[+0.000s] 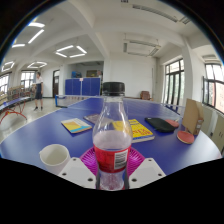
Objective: Pour water
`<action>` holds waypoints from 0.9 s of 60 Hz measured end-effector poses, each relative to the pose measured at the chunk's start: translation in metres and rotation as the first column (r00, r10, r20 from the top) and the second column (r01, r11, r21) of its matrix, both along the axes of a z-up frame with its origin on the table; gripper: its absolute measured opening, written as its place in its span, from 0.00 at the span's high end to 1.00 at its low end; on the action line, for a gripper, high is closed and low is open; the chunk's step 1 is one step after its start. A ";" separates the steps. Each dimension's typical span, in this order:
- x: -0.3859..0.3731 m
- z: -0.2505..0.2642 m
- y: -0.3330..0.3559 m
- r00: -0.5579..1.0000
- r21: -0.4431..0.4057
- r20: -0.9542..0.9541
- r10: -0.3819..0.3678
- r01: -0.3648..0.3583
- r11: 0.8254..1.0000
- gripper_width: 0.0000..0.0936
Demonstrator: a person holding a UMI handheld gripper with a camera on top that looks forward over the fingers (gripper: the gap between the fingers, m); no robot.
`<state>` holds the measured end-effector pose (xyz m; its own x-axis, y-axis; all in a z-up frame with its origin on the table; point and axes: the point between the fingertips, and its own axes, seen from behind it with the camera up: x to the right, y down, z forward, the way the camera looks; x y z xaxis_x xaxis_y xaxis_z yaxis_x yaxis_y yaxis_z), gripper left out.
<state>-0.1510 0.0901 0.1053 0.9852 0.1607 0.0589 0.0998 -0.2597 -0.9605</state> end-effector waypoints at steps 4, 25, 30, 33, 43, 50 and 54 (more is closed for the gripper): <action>-0.001 0.001 -0.009 1.000 0.023 -0.029 -0.007 0.008 1.000 0.65; 0.018 -0.009 -0.024 0.997 -0.109 -0.015 -0.076 0.074 0.991 0.12; 0.026 0.011 -0.049 0.993 -0.123 0.010 -0.118 0.118 0.985 0.08; 0.025 0.024 -0.069 0.992 -0.135 0.006 -0.125 0.125 0.983 0.08; 0.014 0.073 -0.172 0.979 -0.181 -0.033 -0.202 0.193 0.964 0.08; 0.003 0.109 -0.252 0.971 -0.183 -0.008 -0.241 0.235 0.955 0.08; -0.004 0.123 -0.300 0.965 -0.187 -0.002 -0.264 0.259 0.948 0.08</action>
